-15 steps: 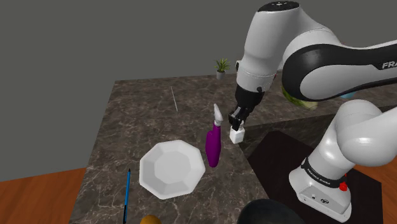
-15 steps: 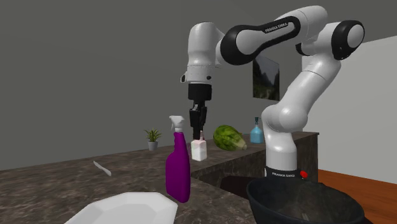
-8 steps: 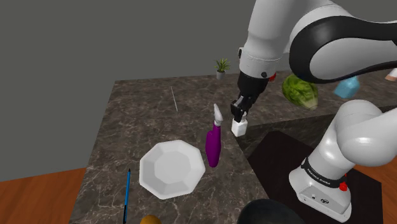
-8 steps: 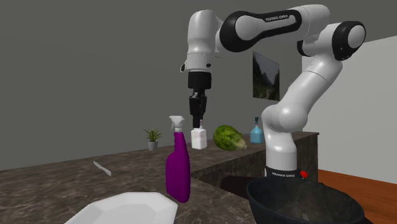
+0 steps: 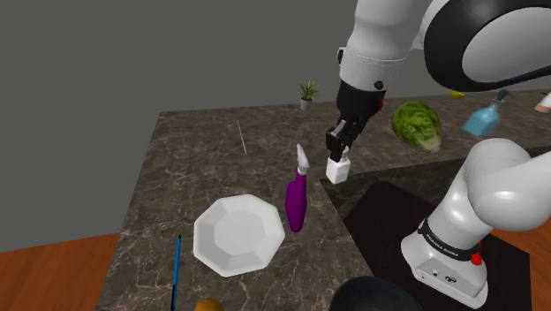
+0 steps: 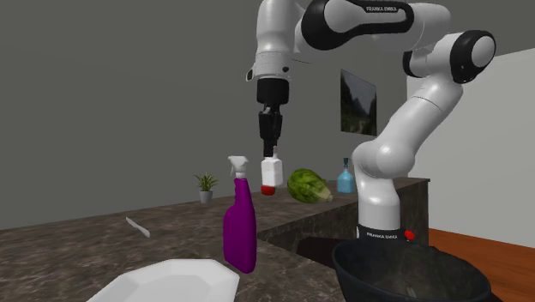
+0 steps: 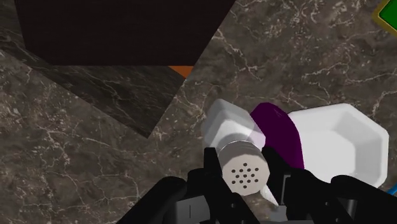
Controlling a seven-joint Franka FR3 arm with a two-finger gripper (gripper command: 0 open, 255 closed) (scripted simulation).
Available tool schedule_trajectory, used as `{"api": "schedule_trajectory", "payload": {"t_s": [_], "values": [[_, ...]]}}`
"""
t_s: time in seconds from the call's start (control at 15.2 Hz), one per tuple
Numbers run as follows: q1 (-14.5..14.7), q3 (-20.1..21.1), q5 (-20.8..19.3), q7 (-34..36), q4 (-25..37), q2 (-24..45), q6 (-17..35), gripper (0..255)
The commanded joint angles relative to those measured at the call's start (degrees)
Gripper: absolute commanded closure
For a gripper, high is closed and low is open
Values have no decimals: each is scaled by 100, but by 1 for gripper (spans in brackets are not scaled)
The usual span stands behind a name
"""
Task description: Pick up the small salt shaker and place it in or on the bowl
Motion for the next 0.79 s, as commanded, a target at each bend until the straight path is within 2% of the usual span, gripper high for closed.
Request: {"api": "schedule_trajectory", "payload": {"t_s": [0.0,0.73], "values": [[151,157,153,218,0,-173,-170,255],[822,1198,1019,1619,563,-629,-1037,255]]}}
